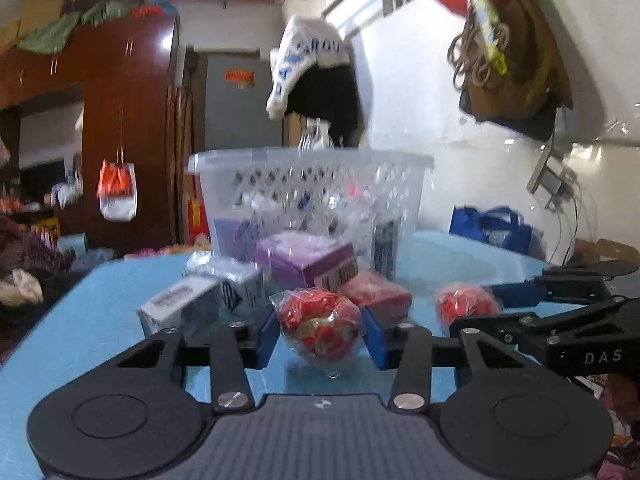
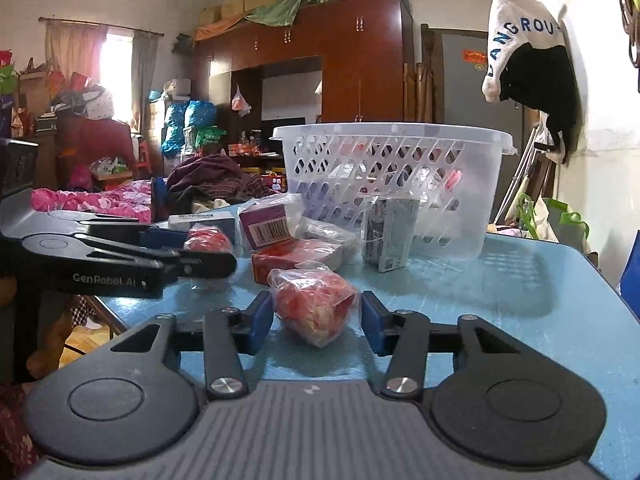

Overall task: Organize objects
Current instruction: 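Grasp a red wrapped ball with the left tool while the right grasps a red wrapped package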

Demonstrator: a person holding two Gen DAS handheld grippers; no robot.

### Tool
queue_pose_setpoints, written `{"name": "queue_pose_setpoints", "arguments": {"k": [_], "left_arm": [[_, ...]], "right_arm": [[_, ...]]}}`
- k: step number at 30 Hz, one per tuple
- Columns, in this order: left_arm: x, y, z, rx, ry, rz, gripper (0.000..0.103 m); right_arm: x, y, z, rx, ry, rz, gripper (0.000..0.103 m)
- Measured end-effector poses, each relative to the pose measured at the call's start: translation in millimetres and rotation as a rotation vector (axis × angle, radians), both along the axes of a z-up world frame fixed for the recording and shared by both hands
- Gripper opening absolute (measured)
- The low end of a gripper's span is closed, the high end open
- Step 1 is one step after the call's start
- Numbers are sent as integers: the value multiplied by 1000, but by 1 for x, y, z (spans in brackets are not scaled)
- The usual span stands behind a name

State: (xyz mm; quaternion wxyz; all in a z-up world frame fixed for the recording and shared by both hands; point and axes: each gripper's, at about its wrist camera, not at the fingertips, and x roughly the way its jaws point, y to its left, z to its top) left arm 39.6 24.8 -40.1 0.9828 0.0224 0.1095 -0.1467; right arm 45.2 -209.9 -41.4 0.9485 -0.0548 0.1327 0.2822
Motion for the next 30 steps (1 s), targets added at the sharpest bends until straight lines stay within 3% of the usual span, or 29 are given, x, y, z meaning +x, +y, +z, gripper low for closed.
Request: {"name": "queue_pose_setpoints", "arguments": {"k": [6, 24, 30], "left_arm": [[-15, 0, 8, 6, -89, 1, 48], [-11, 7, 19, -40, -81, 4, 48], [-5, 11, 52, -66, -120, -9, 48]], "right_arm": [[-4, -4, 5, 13, -22, -8, 50], [6, -17, 17, 58, -61, -78, 50], [8, -16, 37, 72, -122, -94, 50]]}}
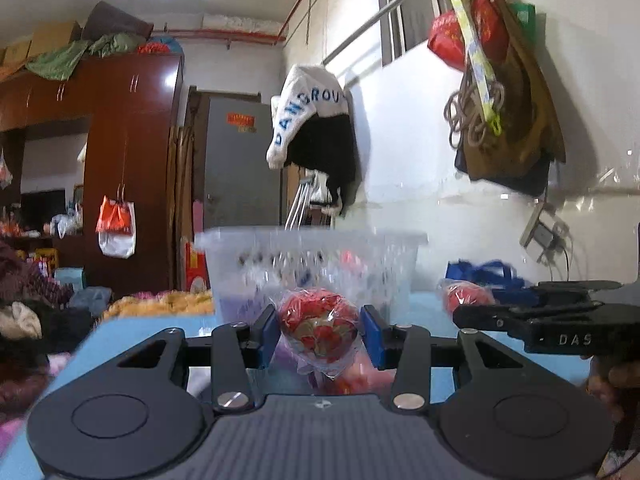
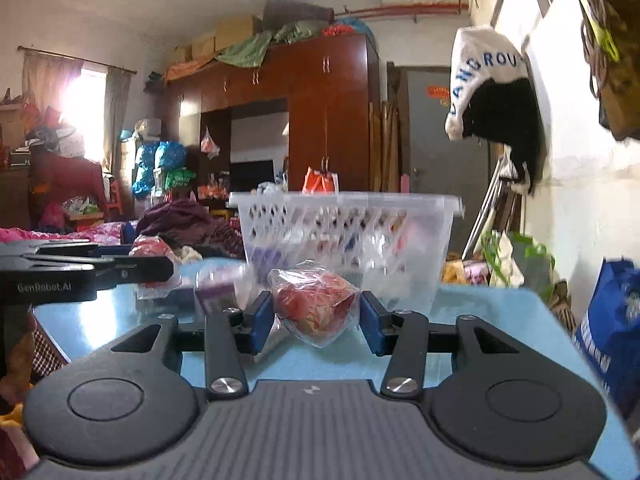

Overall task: Organize objects
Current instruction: 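Grasp a red wrapped ball with the left tool while the right grasps a red wrapped package, then lift both held items over the white basket and release them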

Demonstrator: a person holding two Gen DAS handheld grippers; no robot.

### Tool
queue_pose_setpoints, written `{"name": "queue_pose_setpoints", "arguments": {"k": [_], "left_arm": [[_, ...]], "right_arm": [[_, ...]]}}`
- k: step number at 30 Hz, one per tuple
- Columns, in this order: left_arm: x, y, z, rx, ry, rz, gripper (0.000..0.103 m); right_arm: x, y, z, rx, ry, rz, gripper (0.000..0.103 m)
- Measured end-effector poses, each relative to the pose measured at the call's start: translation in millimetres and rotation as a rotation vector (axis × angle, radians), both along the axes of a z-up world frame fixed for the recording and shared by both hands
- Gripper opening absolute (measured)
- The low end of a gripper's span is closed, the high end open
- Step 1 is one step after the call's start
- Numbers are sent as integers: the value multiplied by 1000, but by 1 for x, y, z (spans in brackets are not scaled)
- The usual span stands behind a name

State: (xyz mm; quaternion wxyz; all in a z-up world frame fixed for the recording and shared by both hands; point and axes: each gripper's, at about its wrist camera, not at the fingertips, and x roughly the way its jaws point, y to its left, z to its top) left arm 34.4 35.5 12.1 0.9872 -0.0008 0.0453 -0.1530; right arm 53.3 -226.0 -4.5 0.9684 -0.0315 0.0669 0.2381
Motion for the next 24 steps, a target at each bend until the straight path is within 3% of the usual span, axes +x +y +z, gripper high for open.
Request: {"name": "queue_pose_setpoints", "arguments": {"k": [6, 12, 16, 20, 24], "left_arm": [[32, 8, 50, -44, -14, -29, 48], [92, 6, 91, -42, 23, 4, 48], [136, 0, 100, -41, 100, 39, 47], [168, -13, 93, -5, 169, 66, 47], [187, -9, 84, -64, 205, 50, 48]], "right_arm": [[26, 4, 43, 28, -61, -17, 50], [83, 11, 84, -11, -61, -58, 50], [125, 16, 100, -6, -7, -78, 50], [148, 29, 94, -60, 22, -98, 50], [157, 36, 83, -75, 40, -97, 50]]}}
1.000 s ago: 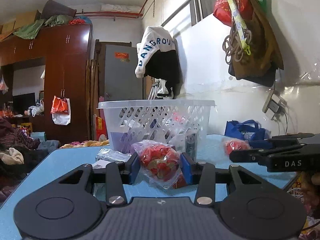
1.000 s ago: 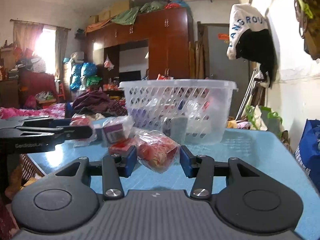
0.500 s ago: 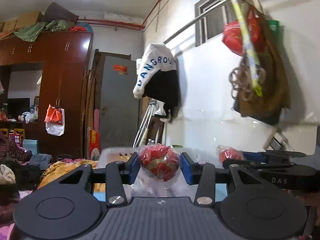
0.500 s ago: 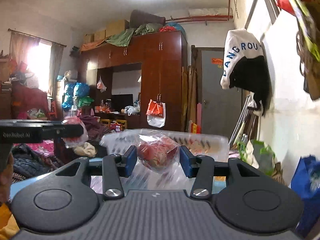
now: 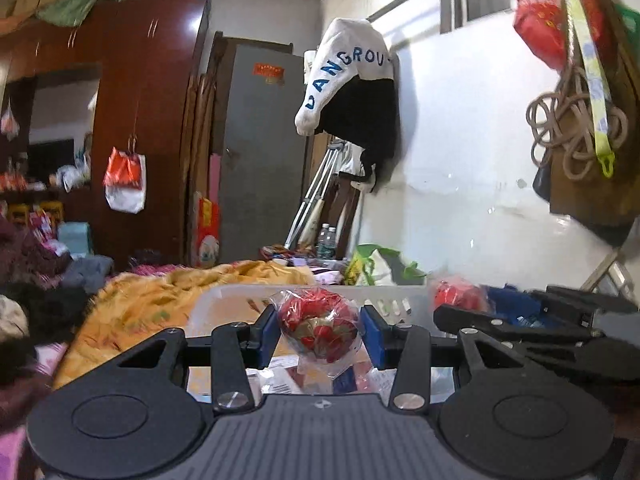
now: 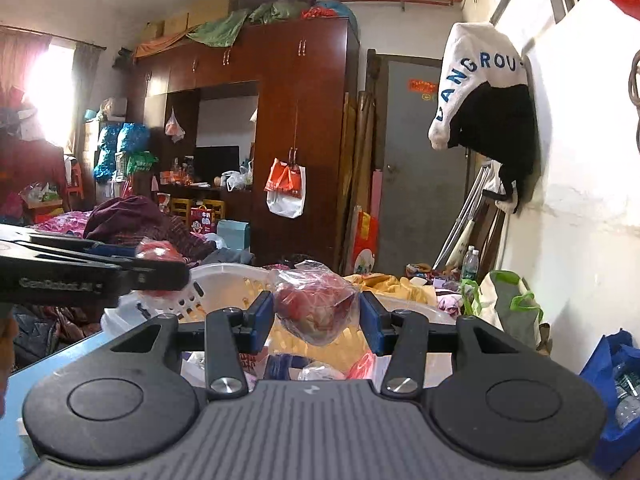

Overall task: Organize objects
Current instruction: 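Lift both held items over the white basket and release them, then grasp a white barcode box with the left tool while the right grasps a dark wrapped cube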

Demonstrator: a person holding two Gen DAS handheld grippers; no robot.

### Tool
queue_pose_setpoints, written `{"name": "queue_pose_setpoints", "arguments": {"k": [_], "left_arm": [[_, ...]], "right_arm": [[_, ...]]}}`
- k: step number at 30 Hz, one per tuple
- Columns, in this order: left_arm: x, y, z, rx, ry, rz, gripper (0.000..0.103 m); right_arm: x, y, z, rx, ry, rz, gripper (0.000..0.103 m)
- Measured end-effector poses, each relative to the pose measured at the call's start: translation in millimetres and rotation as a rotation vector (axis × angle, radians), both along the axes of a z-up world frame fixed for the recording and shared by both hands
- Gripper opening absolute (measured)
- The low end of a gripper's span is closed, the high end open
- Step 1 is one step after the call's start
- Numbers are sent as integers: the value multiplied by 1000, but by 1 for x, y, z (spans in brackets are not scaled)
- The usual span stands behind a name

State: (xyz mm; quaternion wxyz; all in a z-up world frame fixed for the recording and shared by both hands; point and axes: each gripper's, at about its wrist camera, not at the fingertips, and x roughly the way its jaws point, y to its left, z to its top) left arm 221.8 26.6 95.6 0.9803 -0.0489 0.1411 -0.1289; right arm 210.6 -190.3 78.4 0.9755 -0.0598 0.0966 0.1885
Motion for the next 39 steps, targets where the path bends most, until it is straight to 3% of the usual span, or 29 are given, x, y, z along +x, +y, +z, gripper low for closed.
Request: {"name": "queue_pose_setpoints", "arguments": {"k": [2, 3, 4, 5, 9, 13, 19, 23, 25, 30, 39], "left_arm": [[6, 2, -5, -11, 5, -21, 62], [9, 3, -8, -10, 32, -24, 74], [10, 4, -9, -4, 49, -20, 74], [7, 5, -11, 5, 49, -10, 74], [-31, 16, -14, 22, -5, -19, 74], [-92, 37, -36, 3, -52, 4, 85], [-142, 65, -76, 72, 37, 121, 84], [-146, 72, -89, 104, 90, 101, 84], [-141, 73, -94, 115, 120, 98, 84], [-127, 80, -110, 76, 206, 81, 72], [-126, 72, -117, 86, 216, 69, 70]], "right_arm": [[-1, -3, -2, 8, -11, -8, 57], [-3, -5, -3, 18, -10, 2, 84], [-5, -8, -3, 29, -3, 9, 97], [-9, -12, -4, 45, -20, -4, 103], [-33, -29, -5, 84, -35, 9, 103], [-57, -46, -27, 123, 20, 67, 103], [-57, -40, -59, 83, 144, 51, 103], [-44, -36, -65, 100, 254, 48, 103], [-39, -36, -67, 104, 259, 50, 103], [-31, -31, -74, 76, 292, 87, 88], [-32, -21, -76, 20, 284, 137, 86]]}}
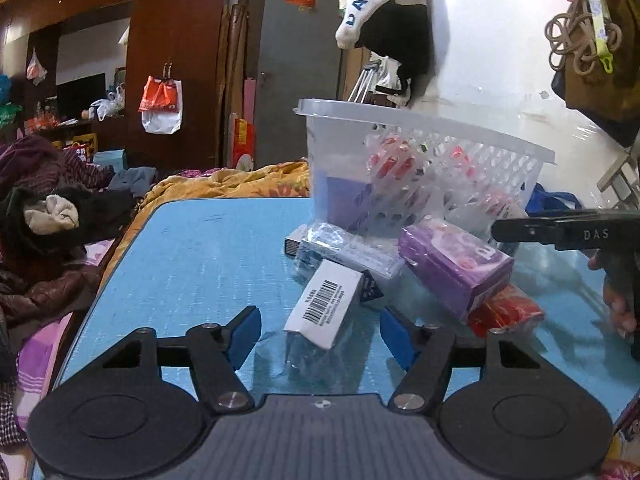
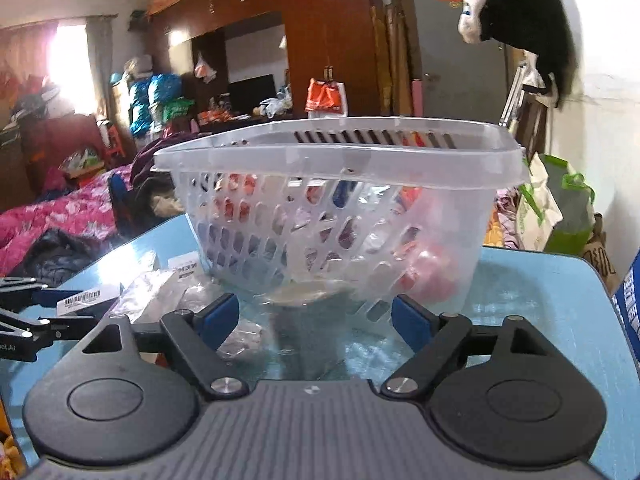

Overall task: Organize objects
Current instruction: 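Grasp a white barcode box with the left tool while the right grasps a dark wrapped cube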

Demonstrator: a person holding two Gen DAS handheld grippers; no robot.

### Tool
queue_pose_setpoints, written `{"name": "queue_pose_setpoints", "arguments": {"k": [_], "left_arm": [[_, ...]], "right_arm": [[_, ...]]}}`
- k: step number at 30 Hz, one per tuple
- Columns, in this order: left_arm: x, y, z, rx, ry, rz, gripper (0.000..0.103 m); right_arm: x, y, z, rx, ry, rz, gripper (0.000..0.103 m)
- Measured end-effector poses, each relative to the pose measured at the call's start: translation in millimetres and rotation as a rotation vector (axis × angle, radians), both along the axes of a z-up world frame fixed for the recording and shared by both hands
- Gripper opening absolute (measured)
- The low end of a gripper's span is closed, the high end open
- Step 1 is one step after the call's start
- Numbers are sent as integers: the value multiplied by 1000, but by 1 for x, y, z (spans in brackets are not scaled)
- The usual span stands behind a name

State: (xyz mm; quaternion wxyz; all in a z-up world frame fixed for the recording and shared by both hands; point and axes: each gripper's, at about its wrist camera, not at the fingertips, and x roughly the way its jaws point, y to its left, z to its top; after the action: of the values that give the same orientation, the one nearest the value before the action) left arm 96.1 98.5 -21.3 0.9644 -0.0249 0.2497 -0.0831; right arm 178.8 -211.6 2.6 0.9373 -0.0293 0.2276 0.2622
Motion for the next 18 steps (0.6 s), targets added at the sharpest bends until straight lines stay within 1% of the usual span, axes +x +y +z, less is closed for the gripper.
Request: {"name": "queue_pose_setpoints", "arguments": {"k": [3, 4, 5, 6, 7, 8, 10, 12, 15, 18], "left_arm": [[0, -3, 1, 4, -5, -2, 70], [0, -5, 1, 4, -6, 0, 70], [1, -5, 1, 5, -5, 3, 70], [1, -6, 0, 9, -3, 5, 65], [1, -8, 0, 17, 0, 8, 46], [1, -9, -1, 27, 3, 14, 43], [1, -10, -2, 25, -4, 22, 41], [-1, -11, -3, 31, -20, 28, 41], [-8, -8, -4, 4, -54, 4, 41], [-15, -4, -2, -28, -87, -7, 41]], "right_arm": [[-2, 4, 1, -13, -21, -4, 86], [-1, 5, 1, -18, -15, -12, 85], [1, 5, 0, -22, -6, -21, 77], [2, 5, -1, -28, 5, -32, 63], [4, 5, -2, -32, 17, -41, 57], [4, 5, -2, -33, 23, -45, 50], [3, 3, -2, -28, 19, -60, 50], [0, -1, -1, -18, -7, -87, 50], [-6, -5, 0, -2, -44, -102, 50], [-8, -7, 2, 7, -62, -105, 50]]}}
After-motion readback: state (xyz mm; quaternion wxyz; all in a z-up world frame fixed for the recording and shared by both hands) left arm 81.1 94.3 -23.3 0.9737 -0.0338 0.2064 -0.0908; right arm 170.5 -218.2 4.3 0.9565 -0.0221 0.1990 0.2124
